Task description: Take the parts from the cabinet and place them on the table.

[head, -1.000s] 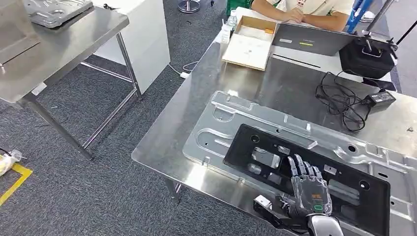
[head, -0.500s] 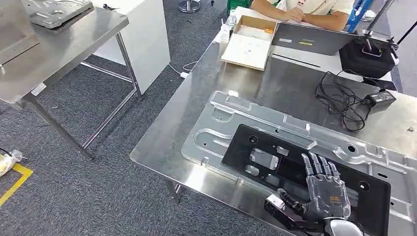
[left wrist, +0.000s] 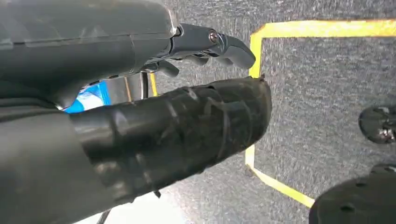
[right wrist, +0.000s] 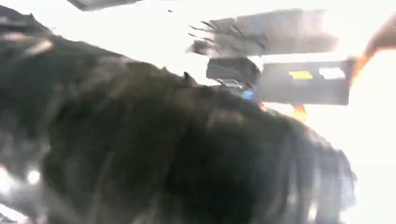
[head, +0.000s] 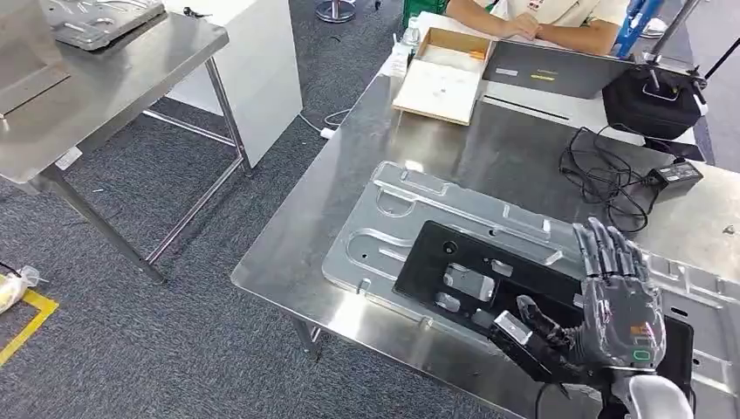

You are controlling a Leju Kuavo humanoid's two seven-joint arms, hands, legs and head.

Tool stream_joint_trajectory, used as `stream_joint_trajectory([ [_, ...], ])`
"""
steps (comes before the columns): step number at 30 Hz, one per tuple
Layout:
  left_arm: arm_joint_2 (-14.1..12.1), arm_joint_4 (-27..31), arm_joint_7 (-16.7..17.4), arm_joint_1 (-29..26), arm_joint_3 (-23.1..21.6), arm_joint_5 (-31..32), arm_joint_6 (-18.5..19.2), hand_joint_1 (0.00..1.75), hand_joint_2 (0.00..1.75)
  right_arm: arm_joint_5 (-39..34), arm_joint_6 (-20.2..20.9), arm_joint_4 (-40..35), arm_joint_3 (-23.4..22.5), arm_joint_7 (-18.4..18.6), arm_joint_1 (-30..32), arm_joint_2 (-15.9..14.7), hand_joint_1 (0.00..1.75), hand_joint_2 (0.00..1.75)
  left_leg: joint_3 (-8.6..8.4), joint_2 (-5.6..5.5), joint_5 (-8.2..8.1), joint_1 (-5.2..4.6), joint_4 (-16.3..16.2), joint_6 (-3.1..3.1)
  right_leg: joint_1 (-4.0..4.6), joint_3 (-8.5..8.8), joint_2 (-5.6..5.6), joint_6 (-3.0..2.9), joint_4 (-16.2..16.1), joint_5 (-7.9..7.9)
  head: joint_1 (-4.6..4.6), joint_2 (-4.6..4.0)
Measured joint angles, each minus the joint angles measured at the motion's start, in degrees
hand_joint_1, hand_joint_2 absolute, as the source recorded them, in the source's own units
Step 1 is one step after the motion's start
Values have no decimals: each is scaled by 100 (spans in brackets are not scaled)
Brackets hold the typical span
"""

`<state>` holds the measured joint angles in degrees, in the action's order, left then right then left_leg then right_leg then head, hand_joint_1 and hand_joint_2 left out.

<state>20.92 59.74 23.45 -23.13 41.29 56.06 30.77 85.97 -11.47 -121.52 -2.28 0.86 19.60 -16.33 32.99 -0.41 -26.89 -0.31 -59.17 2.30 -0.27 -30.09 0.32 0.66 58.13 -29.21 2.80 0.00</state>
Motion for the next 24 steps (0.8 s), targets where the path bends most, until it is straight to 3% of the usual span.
stream_joint_trajectory([
  [4, 0, -4, 35, 15, -86, 148, 2, 0, 0, -6, -140, -241, 662, -123, -354, -90, 0, 0, 1, 1, 0, 2, 1, 0, 4, 1, 1, 0, 2, 0, 0, 0],
  [8, 0, -61, -19, 91, -18, 479, 39, 0, 0, 360, -125, -245, 1865, 364, -1004, -125, 0, 0, -4, 1, 1, 5, 1, -2, 5, 0, 2, 0, 7, 0, 0, 0],
  [14, 0, -68, 145, 46, -116, 158, -33, 0, 0, 386, -236, -245, 3199, 710, -1828, -402, 0, 0, -5, 0, 3, -3, -1, -1, -3, 0, 1, 1, 6, 2, 0, 0],
  [18, 0, -68, 112, 30, -197, 153, -72, 0, 0, 386, -339, -258, 3651, 812, -2150, -638, 0, 0, -1, -6, 1, -15, -8, 1, -15, 0, -3, 6, 3, 4, 0, 0],
  [24, 0, -68, 20, 2, -295, 343, -61, 0, 0, 386, -619, -451, 3747, 942, -2165, -1104, 0, 0, 3, -6, -22, -55, -24, 48, -54, 1, 1, 66, -4, 4, 0, 0],
])
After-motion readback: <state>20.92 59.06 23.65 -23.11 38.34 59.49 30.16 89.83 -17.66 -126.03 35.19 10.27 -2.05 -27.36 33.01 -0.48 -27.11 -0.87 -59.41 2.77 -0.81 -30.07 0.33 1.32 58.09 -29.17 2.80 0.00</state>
